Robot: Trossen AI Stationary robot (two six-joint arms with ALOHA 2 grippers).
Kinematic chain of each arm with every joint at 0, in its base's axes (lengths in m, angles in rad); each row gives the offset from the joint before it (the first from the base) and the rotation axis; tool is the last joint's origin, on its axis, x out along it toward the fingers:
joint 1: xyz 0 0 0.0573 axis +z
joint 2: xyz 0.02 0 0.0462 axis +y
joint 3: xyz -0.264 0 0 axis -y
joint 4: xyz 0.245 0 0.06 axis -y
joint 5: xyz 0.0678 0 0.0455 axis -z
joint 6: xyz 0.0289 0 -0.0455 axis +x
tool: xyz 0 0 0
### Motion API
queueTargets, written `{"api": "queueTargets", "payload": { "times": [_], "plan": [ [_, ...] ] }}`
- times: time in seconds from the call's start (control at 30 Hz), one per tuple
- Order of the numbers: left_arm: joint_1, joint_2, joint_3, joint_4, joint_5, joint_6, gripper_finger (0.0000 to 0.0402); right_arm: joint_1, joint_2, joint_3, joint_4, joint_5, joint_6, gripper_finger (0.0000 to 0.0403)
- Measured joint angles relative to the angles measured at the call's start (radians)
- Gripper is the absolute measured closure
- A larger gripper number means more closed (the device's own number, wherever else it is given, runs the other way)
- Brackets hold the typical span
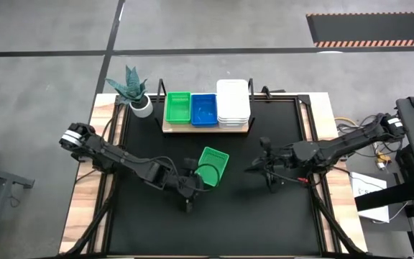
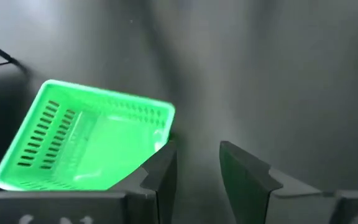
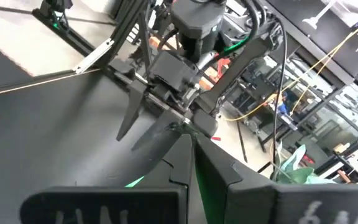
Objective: Stack baskets on shelf by color
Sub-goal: Stack the green bin on top of the stacked green bins on the shelf
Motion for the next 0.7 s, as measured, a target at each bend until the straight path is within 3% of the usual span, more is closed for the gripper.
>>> {"api": "queueTargets", "payload": {
  "times": [0.23, 0.53, 0.7],
  "plan": [
    [0.010, -0.002, -0.006, -0.081, 0.006, 0.125, 0.0297, 0.000, -0.012, -0.013, -0.002, 0.000, 0.004, 0.0390],
    [0.070, 0.053, -0.118, 0.182, 0.029, 0.140, 0.0297, 0.000, -0.009, -0.013, -0.002, 0.000, 0.008, 0.0390],
    [0.090, 0.099, -0.133, 0.247, 0.028, 0.140, 0.0297, 0.000, -0.004, -0.013, -0.003, 0.001, 0.010, 0.0390]
  ]
}}
